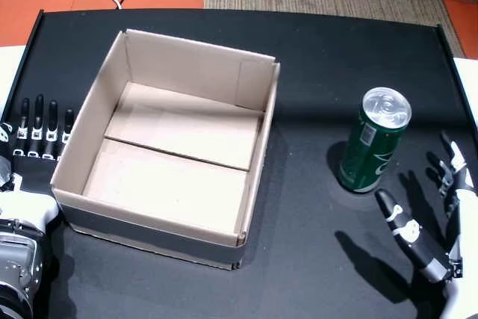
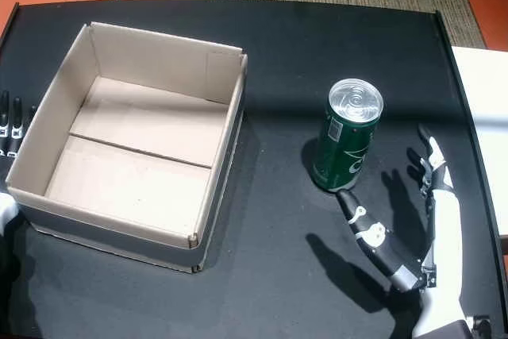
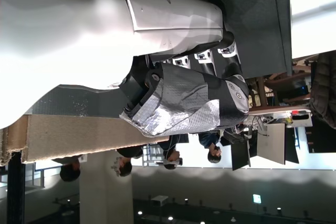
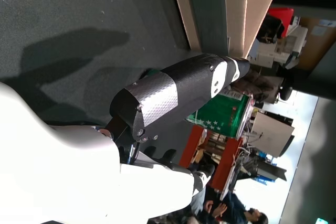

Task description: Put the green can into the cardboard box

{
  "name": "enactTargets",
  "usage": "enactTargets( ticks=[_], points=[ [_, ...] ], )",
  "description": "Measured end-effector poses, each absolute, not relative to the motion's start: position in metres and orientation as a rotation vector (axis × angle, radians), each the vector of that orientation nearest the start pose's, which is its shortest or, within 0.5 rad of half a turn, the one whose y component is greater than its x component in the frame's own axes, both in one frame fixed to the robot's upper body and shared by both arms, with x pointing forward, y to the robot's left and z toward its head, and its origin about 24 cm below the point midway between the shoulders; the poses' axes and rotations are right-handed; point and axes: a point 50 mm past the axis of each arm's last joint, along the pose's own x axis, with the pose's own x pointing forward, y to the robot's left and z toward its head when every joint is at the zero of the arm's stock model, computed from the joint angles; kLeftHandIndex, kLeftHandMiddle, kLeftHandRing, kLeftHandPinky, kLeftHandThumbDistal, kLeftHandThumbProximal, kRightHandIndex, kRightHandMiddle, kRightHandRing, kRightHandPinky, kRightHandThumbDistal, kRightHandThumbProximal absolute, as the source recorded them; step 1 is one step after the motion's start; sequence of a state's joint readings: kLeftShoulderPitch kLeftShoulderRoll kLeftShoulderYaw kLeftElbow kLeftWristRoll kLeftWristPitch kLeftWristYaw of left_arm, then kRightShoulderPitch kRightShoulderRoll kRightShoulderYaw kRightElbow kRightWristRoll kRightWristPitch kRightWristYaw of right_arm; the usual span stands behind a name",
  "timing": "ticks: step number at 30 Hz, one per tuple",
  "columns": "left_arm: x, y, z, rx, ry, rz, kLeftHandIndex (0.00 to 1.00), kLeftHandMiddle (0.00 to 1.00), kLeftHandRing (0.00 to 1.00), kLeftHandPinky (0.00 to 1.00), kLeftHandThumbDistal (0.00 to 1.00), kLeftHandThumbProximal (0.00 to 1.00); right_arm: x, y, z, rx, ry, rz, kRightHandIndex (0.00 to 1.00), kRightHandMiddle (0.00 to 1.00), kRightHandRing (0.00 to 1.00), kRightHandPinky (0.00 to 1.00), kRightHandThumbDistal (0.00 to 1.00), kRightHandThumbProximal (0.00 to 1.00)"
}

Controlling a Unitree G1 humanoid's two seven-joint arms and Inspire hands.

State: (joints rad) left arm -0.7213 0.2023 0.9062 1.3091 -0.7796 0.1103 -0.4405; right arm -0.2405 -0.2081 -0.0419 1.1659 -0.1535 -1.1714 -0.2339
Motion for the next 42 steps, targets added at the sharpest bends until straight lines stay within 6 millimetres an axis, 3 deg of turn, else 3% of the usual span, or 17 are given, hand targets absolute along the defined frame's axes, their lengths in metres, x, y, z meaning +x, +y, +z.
enactTargets(
  ticks=[7,19,27,39,42],
  points=[
    [0.328,0.233,-0.012,-1.367,0.086,0.251,0.51,0.55,0.69,0.79,0.0,0.53,0.24,-0.208,-0.02,-0.238,-0.27,-0.086,0.92,0.94,0.97,1.0,1.0,0.48],
    [0.328,0.233,-0.012,-1.366,0.086,0.249,0.53,0.55,0.67,0.79,0.0,0.56,0.271,-0.219,-0.012,-0.125,-0.166,0.013,0.91,0.95,0.96,1.0,0.99,0.46],
    [0.328,0.233,-0.012,-1.366,0.086,0.249,0.52,0.55,0.67,0.77,0.0,0.51,0.286,-0.217,-0.008,-0.09,-0.113,0.081,0.9,0.94,0.96,1.0,1.0,0.47],
    [0.328,0.233,-0.011,-1.365,0.082,0.246,0.53,0.55,0.67,0.79,0.0,0.57,0.302,-0.207,-0.007,-0.095,-0.019,0.175,0.93,0.93,0.93,1.0,1.0,0.42],
    [0.328,0.233,-0.011,-1.365,0.082,0.245,0.53,0.54,0.66,0.79,0.0,0.57,0.309,-0.2,-0.004,-0.139,-0.003,0.219,0.93,0.93,0.93,1.0,1.0,0.46]
  ],
)
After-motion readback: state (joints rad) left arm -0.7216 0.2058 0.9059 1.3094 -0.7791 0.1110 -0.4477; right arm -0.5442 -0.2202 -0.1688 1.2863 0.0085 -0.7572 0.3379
